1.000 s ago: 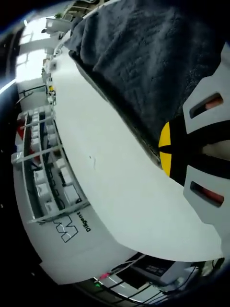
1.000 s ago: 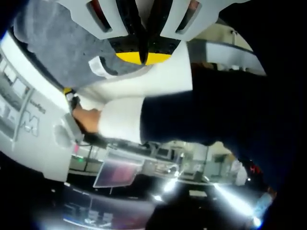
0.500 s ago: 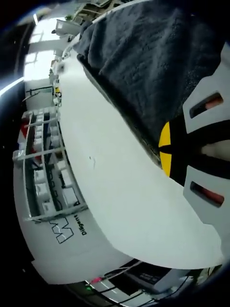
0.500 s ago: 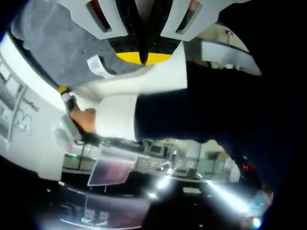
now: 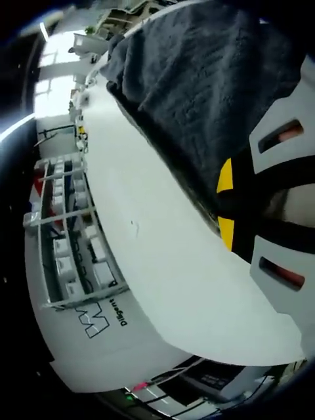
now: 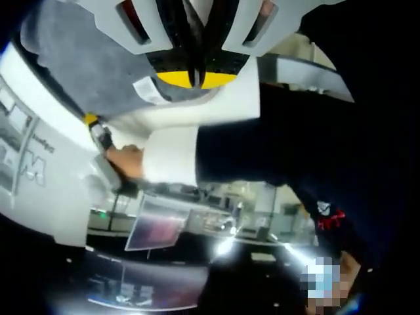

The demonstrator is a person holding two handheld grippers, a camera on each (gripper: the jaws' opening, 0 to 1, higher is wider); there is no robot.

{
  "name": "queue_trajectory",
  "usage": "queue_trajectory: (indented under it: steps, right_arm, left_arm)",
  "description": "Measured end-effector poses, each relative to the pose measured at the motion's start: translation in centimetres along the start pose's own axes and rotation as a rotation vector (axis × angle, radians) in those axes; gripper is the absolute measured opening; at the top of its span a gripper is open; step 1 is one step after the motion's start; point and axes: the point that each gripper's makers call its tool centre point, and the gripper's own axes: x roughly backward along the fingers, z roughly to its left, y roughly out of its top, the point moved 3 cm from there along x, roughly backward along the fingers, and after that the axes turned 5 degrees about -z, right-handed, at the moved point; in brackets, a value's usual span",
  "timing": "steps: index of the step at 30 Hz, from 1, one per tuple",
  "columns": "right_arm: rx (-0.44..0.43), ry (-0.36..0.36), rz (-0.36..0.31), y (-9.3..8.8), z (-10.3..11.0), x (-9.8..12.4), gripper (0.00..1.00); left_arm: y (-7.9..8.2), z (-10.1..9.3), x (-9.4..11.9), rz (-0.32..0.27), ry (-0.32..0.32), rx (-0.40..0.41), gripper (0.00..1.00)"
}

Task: Open the folded towel by lifting each exposed corner and separating the folded layers until the towel lies flat within the target outline without major curled edges

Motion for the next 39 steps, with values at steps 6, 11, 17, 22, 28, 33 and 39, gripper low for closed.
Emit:
queue_trajectory:
  steps: [6,11,17,22,28,33,39]
  right_arm:
    - [-0.043,-0.065,-0.016,0.3,-2.9,2.6,0.01]
    - [-0.071,-0.114,-0.033,0.5,-5.6,4.4,0.01]
    - [-0.080,-0.145,-0.031,0.3,-7.3,5.3,0.02]
    - [-0.089,-0.161,-0.036,-0.1,-8.2,6.2,0.02]
    - [-0.084,-0.173,-0.045,-0.2,-9.0,7.3,0.04]
    - [-0.074,-0.184,-0.051,-0.3,-10.1,8.7,0.04]
    - [-0.093,-0.202,-0.080,-0.1,-11.4,9.9,0.09]
  left_arm:
    - [1.1,-0.4,1.0,-0.050,-0.004,0.020,0.12]
    - [2.4,-0.6,1.4,-0.127,-0.009,0.049,0.12]
    - [3.6,-2.3,1.5,-0.177,-0.035,0.084,0.12]
    - [4.2,-3.8,1.7,-0.175,-0.058,0.065,0.13]
    - [5.0,-6.8,2.2,-0.162,-0.130,0.083,0.14]
    - [5.0,-9.8,2.2,-0.106,-0.174,0.040,0.14]
    - [6.0,-12.2,2.0,-0.095,-0.228,0.029,0.18]
